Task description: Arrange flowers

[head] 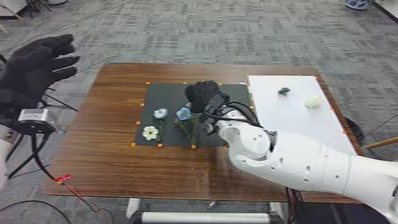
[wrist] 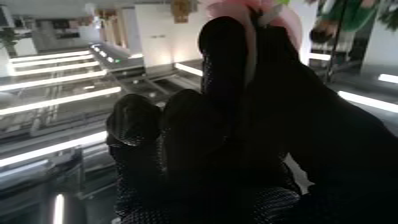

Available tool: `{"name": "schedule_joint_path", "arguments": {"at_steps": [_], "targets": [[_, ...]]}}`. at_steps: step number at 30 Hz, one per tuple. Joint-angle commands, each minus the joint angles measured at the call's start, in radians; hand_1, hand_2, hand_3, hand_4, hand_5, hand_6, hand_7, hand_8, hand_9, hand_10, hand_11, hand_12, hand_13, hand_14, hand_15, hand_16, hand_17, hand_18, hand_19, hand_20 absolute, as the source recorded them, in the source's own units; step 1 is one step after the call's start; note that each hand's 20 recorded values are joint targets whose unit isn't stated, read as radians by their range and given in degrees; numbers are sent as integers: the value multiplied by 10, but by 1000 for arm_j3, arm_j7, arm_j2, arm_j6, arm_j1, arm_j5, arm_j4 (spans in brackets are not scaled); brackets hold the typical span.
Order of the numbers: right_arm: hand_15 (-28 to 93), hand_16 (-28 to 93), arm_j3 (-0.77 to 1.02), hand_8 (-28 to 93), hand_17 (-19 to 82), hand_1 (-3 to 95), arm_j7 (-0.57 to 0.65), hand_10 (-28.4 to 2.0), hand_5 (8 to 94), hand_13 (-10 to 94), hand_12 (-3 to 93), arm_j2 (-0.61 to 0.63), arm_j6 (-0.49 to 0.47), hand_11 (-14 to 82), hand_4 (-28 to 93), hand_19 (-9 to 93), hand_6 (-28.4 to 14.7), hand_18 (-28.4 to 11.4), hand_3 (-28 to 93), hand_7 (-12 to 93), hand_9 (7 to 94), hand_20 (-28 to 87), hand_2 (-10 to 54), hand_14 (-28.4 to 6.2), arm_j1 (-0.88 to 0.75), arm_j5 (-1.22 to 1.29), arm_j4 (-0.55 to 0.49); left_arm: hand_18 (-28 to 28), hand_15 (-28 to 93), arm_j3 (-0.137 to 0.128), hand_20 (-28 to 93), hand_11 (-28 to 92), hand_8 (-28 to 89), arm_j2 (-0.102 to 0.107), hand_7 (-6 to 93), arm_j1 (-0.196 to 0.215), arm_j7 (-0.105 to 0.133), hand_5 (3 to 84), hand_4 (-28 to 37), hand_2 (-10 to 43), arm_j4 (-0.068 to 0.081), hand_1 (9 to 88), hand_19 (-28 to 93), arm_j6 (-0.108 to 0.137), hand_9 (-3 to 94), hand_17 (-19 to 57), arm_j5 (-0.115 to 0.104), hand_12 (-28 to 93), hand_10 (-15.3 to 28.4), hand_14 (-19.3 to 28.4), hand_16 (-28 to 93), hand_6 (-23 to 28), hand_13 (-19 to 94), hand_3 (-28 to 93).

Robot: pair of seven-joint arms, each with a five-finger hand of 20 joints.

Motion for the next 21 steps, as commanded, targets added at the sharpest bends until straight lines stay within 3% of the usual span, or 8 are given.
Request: {"name": "schedule_joint_path", "arguments": {"at_steps": [1, 6, 21], "targets": [[779, 395, -19, -28, 403, 522, -6, -53, 729, 708, 502, -26, -13, 226, -283, 921, 28, -198, 850, 504, 839, 547, -95, -50, -16, -38, 52, 201, 464, -13, 122, 295, -120, 5, 268, -7, 8, 240, -283, -46, -8, 222, 394, -2, 164, -103, -3, 143, 110, 139, -66, 24, 93, 692], [781, 392, -45, -33, 404, 524, 38, -53, 732, 709, 502, -33, -33, 222, -283, 921, 29, -198, 843, 503, 841, 548, -95, -50, -3, -46, 74, 201, 464, 2, 122, 294, -120, 12, 268, -27, 8, 240, -283, -46, -3, 224, 394, -8, 164, -103, -3, 143, 110, 138, -66, 25, 93, 692], [790, 373, -1, -27, 389, 484, 29, -39, 708, 691, 481, -10, -124, 167, -283, 914, 42, -197, 835, 444, 831, 554, -95, -58, -18, -69, 57, 201, 466, -9, 122, 295, -119, 10, 267, -13, 11, 241, -283, -44, -9, 226, 394, -9, 164, -103, -2, 145, 110, 140, -66, 25, 93, 689]]}}
